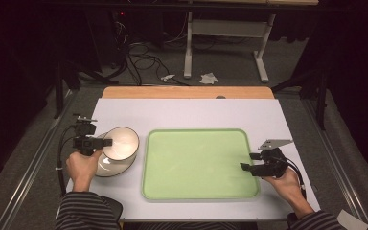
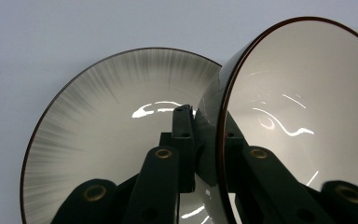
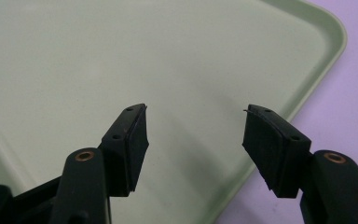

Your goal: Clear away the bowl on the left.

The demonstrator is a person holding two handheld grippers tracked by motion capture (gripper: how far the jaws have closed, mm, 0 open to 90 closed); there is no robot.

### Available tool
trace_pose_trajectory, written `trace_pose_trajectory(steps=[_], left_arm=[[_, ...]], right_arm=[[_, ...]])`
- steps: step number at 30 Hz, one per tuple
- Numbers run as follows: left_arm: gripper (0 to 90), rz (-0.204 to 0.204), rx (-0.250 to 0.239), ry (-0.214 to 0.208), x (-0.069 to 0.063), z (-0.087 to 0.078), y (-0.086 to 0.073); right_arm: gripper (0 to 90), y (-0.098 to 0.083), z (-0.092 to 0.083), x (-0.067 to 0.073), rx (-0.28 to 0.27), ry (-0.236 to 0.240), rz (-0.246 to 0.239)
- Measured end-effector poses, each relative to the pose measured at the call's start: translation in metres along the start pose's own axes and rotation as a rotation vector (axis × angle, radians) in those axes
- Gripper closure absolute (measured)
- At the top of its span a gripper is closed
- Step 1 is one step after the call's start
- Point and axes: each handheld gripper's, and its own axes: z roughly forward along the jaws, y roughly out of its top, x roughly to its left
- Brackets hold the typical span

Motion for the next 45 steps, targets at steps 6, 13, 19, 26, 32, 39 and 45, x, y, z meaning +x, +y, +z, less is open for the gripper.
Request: trace_pose_trajectory(steps=[6, 13, 19, 26, 32, 39, 45], left_arm=[[82.4, 0.01, 0.002, -0.028, -0.006, -0.004, 0.0], [82.4, 0.013, 0.003, -0.048, -0.013, -0.005, -0.002], [82.4, 0.017, 0.009, -0.065, -0.018, -0.006, -0.003], [82.4, 0.006, 0.015, -0.096, -0.023, -0.01, -0.001], [82.4, 0.029, 0.017, -0.108, -0.03, -0.011, -0.004], [82.4, 0.051, 0.02, -0.125, -0.038, -0.013, -0.006], [82.4, 0.054, 0.025, -0.136, -0.042, -0.013, -0.007]], right_arm=[[41.4, 0.0, 0.001, 0.0, 0.002, 0.0, 0.001], [41.4, 0.0, 0.001, 0.0, 0.011, 0.001, 0.006], [41.4, 0.0, 0.001, -0.001, 0.005, 0.003, -0.008], [41.4, 0.0, 0.001, 0.0, 0.006, 0.0, 0.001], [41.4, 0.0, 0.002, 0.0, 0.008, 0.002, -0.002], [41.4, 0.0, 0.001, 0.0, 0.007, 0.001, -0.003], [41.4, 0.0, 0.001, 0.0, 0.008, 0.001, -0.001]])
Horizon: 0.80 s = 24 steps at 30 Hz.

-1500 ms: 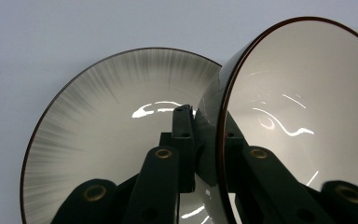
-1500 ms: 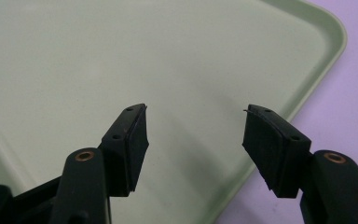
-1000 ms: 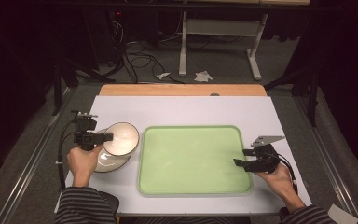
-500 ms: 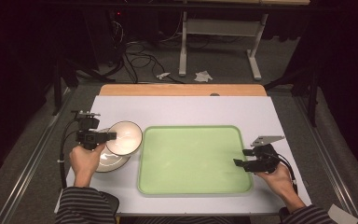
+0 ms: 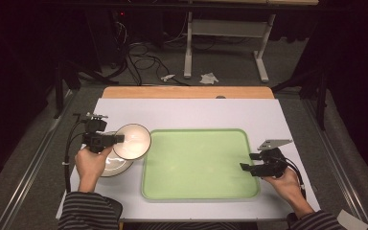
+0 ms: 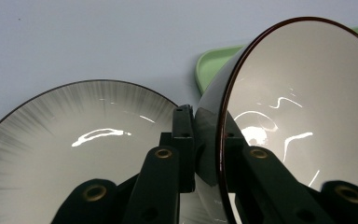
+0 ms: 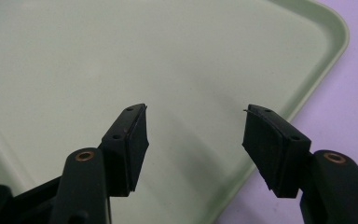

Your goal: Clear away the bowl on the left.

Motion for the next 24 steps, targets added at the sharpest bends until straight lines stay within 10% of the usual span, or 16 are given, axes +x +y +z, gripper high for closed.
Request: trace_pose_trajectory(steps=[24], left_arm=[[82.4, 0.049, 0.028, -0.029, -0.019, 0.004, -0.007]], right_arm=[[41.5, 0.0, 0.0, 0.0, 0.001, 0.0, 0.006]])
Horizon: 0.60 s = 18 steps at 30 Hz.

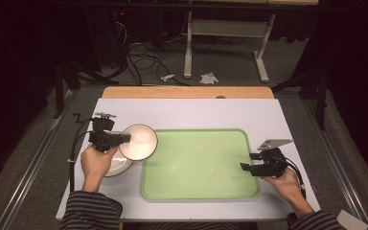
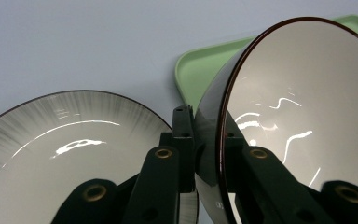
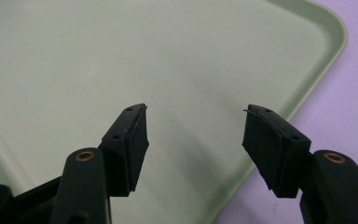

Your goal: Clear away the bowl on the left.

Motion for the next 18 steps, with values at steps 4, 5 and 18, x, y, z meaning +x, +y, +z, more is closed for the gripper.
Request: trace_pose_trajectory(steps=[4, 5, 18], left_arm=[[82.5, -0.009, 0.002, -0.016, -0.004, -0.001, 0.0], [82.4, -0.002, 0.003, -0.018, -0.004, -0.001, 0.0], [82.4, 0.031, 0.025, -0.033, -0.017, 0.005, -0.004]], right_arm=[[41.5, 0.0, 0.0, 0.0, 0.0, -0.001, -0.006], [41.5, 0.0, 0.0, 0.0, 0.002, 0.0, 0.0], [41.5, 0.0, 0.0, 0.0, 0.0, -0.002, 0.004]])
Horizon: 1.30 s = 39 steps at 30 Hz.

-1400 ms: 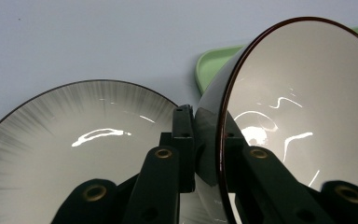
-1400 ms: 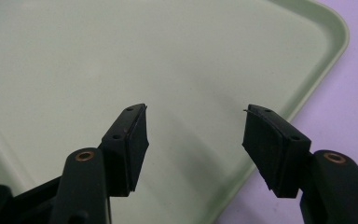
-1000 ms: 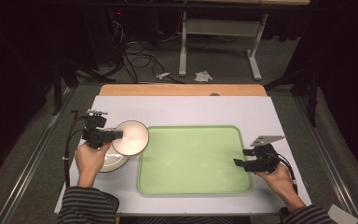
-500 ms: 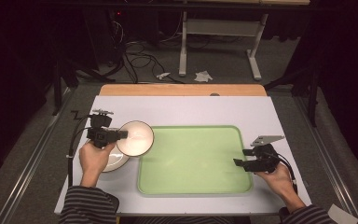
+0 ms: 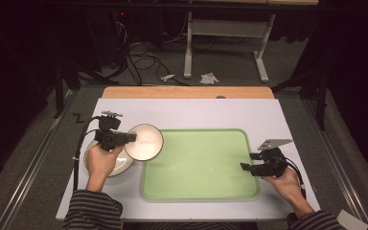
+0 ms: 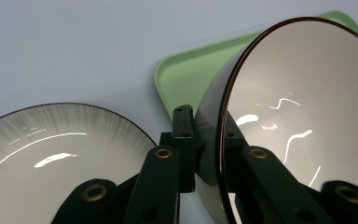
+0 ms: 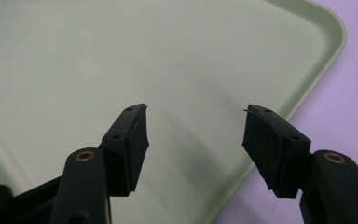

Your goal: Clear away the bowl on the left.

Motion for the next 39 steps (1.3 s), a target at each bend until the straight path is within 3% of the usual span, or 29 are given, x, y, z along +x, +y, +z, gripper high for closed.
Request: trace_pose_trajectory(steps=[16, 39], left_arm=[[82.4, 0.044, 0.033, -0.017, -0.016, 0.011, -0.005], [82.4, 0.099, 0.097, -0.093, -0.058, 0.035, -0.018]], right_arm=[[41.5, 0.0, 0.0, -0.001, -0.005, -0.003, -0.004], [41.5, 0.001, 0.0, -0.001, -0.007, 0.002, -0.012]])
